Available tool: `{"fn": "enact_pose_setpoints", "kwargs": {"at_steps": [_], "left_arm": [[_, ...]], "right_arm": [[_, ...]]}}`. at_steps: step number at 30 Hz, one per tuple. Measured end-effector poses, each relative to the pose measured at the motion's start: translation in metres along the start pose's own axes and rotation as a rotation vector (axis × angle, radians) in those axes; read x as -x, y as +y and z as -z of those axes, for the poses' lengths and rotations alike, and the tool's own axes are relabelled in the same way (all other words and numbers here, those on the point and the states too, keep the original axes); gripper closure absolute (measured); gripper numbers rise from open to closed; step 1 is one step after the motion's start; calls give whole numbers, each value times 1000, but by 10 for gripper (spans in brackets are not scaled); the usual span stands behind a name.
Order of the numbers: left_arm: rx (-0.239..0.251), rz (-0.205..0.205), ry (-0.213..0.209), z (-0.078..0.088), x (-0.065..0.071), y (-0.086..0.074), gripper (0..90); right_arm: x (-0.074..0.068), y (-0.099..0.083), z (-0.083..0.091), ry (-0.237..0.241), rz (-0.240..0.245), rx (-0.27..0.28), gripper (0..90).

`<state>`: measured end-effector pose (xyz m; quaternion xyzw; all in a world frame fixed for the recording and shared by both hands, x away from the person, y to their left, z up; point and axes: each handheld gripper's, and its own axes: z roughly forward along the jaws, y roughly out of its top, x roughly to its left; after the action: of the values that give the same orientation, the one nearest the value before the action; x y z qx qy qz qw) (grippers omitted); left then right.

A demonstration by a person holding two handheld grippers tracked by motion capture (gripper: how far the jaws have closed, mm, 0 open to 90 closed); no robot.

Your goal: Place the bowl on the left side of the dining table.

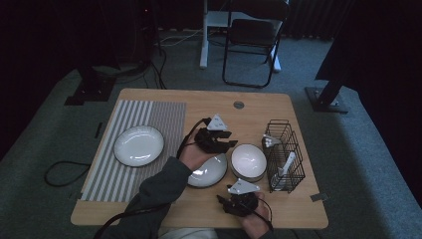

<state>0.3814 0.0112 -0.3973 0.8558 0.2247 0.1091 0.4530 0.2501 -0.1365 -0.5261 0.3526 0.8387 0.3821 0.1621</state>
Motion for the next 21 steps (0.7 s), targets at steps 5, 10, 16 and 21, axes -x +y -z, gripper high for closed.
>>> {"fn": "enact_pose_setpoints", "kwargs": {"at_steps": [5, 10, 16, 21], "left_arm": [[-33, -4, -6, -14, 6, 2, 636], [-70, -8, -27, -26, 10, 3, 666], [-128, 13, -26, -38, 10, -2, 704], [-158, 26, -29, -44, 9, -3, 725]], "right_arm": [[0, 0, 0, 1, 0, 0, 454], [0, 0, 0, 1, -1, 0, 454], [0, 0, 0, -1, 3, -1, 454], [0, 0, 0, 0, 1, -2, 454]]}}
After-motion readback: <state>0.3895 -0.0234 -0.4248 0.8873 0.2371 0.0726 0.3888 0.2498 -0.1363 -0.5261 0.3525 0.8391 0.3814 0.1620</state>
